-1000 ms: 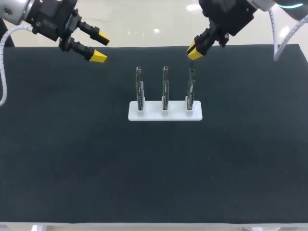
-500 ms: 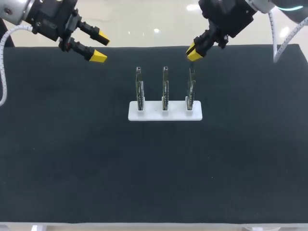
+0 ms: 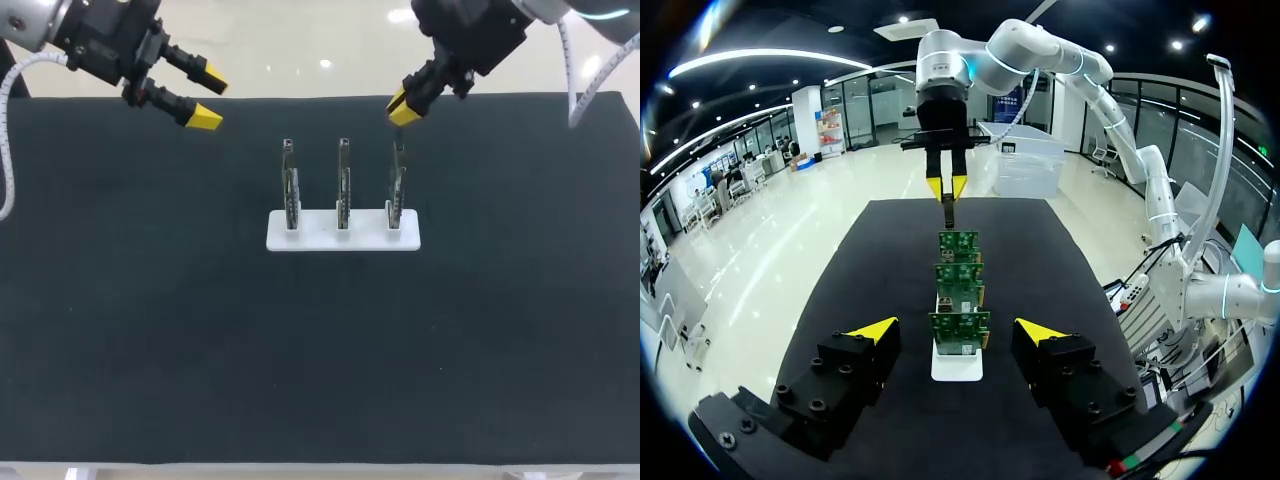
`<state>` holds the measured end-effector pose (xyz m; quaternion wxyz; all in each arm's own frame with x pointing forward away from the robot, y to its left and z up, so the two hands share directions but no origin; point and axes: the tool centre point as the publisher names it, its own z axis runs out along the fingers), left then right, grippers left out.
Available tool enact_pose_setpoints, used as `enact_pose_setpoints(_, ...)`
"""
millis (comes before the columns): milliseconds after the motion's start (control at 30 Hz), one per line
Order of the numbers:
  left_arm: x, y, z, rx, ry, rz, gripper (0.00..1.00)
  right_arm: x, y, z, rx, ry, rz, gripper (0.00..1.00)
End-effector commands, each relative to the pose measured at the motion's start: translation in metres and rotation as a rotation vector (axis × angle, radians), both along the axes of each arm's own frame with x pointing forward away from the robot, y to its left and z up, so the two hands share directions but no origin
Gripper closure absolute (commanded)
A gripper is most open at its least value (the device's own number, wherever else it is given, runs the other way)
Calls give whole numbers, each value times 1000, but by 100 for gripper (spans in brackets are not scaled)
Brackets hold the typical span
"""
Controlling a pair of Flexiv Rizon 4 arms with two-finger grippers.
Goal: Pick up the optical module with the left hand, and insert it into the network port with the right hand.
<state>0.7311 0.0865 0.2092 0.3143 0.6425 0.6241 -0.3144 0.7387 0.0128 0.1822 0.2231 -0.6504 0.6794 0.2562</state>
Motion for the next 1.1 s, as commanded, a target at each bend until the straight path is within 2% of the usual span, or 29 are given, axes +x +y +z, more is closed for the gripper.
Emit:
enact_pose_setpoints(33,1,0,0,4,2,0,0,-1,0,-1,2,-4,-3,100)
enact_pose_setpoints(1100,1,0,0,4,2,0,0,1,-1,-6,18,-12,1,100)
